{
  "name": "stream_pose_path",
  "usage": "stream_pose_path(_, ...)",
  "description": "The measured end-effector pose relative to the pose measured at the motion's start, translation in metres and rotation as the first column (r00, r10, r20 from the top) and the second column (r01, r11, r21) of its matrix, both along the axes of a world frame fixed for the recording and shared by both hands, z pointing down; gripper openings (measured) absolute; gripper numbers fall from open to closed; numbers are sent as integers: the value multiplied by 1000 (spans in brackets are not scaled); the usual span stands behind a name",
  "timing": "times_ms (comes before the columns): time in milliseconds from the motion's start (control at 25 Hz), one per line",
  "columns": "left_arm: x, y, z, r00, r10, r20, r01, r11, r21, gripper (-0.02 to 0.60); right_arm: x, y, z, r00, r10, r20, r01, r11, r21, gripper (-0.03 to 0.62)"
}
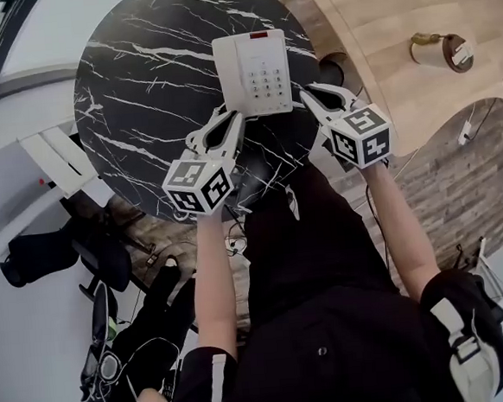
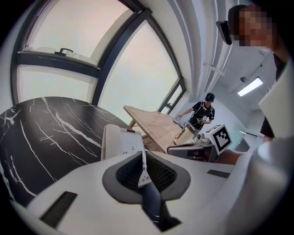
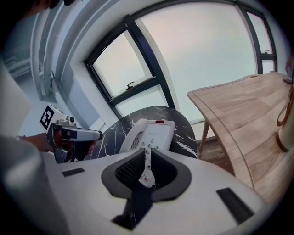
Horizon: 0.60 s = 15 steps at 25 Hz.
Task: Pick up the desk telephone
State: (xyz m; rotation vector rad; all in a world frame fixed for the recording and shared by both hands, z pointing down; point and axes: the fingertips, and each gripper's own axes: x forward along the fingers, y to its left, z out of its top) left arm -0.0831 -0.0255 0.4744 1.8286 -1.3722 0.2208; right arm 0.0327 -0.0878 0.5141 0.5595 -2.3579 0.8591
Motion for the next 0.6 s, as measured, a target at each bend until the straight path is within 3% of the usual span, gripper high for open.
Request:
stream_pose_path(440, -33, -16, 35, 999, 24, -33, -25, 999, -26, 20, -8, -5, 33, 999, -1, -46, -1, 999, -40, 37)
stream_pose_path(520, -38, -19, 43, 999, 36, -28, -37, 999, -36, 23, -10, -5, 37, 999, -5, -52, 2, 999, -51, 84)
stream_pose_path(600, -42, -21, 49, 998, 49, -38, -51, 998, -49, 82, -12, -6, 42, 998, -3, -55, -1, 998, -64, 127)
